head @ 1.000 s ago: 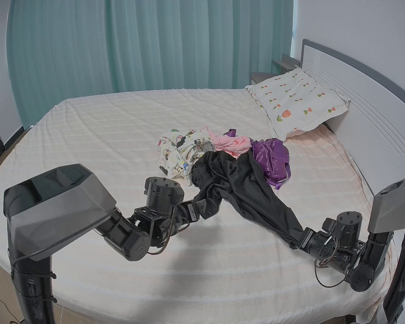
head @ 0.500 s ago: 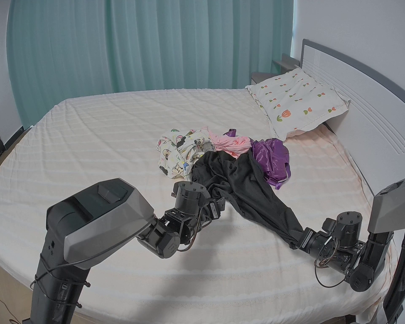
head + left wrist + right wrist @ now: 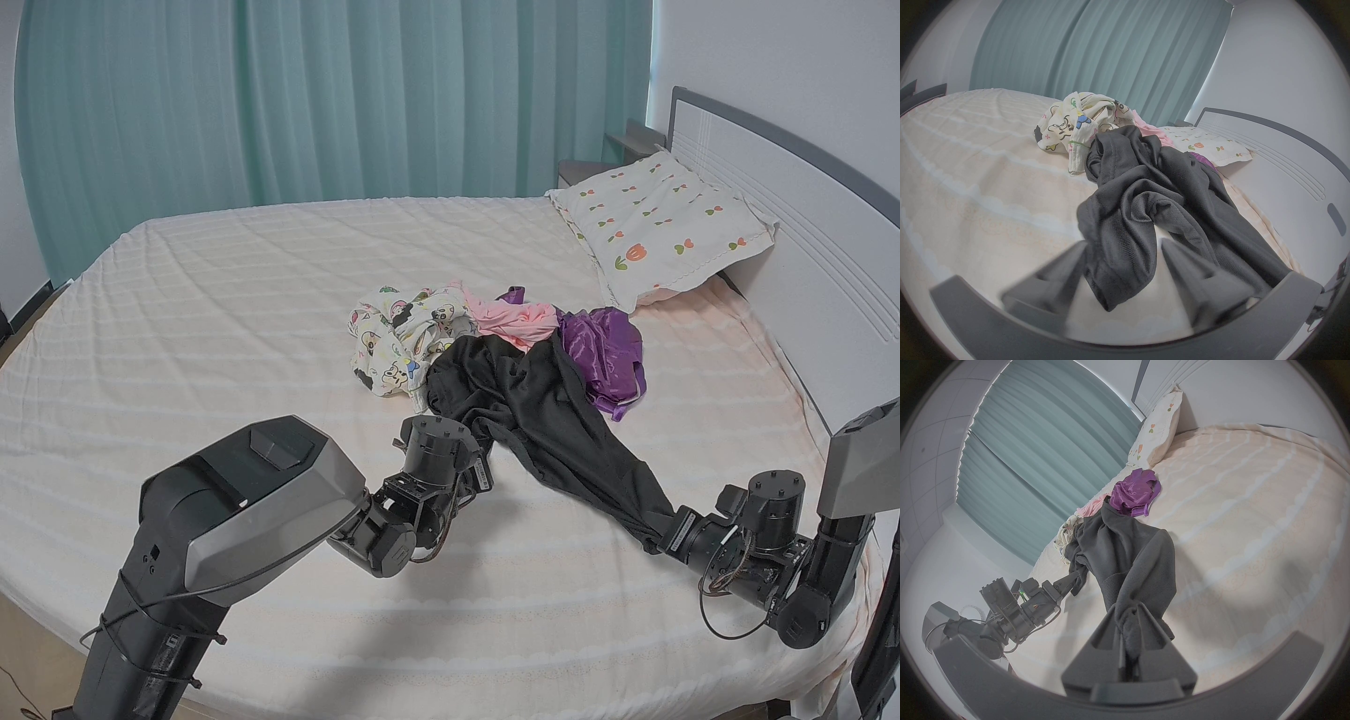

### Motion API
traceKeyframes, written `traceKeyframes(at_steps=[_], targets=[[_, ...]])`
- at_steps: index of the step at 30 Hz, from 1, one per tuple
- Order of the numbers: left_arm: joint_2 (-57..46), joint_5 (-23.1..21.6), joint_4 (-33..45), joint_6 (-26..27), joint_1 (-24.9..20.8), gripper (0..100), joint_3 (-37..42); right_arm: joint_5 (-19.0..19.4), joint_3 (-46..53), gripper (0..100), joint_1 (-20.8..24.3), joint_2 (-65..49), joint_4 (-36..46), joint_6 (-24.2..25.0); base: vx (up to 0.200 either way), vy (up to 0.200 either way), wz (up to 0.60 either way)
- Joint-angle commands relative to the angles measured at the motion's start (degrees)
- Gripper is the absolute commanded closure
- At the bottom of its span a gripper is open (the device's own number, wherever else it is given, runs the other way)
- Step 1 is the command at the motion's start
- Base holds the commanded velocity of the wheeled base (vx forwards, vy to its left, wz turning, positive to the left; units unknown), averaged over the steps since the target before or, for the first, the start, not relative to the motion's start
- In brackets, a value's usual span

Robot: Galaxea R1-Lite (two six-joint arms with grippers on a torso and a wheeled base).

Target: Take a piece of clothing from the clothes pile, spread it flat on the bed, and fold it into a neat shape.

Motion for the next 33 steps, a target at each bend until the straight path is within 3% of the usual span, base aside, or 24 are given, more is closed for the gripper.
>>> traceKeyframes(at_steps=[1, 7, 12, 18, 25, 32, 33], targets=[[1.4, 0.8, -0.1, -0.1, 0.5, 100, -2.1, 0.0, 0.0, 100, 0.1, 0.3, -0.8, 0.0, 0.000, 0.000, 0.00], [0.9, 1.6, -0.2, -0.7, 1.0, 100, -1.4, 0.0, 0.0, 100, 0.1, -0.1, -0.8, 0.2, 0.000, 0.000, 0.00], [-3.4, 1.7, -0.4, -4.9, 1.5, 100, 2.2, 0.1, -0.1, 100, 0.1, -0.7, -0.8, 0.4, 0.000, 0.000, 0.00], [-18.0, 1.4, -0.8, -10.1, 1.6, 100, 14.6, 0.5, 0.0, 100, 0.1, -5.6, -0.8, 0.9, 0.000, 0.000, 0.00], [-30.8, 1.2, -0.8, -11.0, 1.4, 100, 25.7, 0.9, -0.1, 100, 0.4, -10.3, -0.8, 0.8, 0.000, 0.000, 0.00], [-41.8, 1.2, -0.8, -10.8, -0.1, 100, 34.4, 0.8, -0.6, 100, 3.4, -13.4, -0.8, 0.2, 0.000, 0.000, 0.00], [-47.2, 1.1, -0.8, -10.7, -0.6, 100, 37.7, 0.7, -2.4, 100, 7.6, -14.9, -0.8, -0.1, 0.000, 0.000, 0.00]])
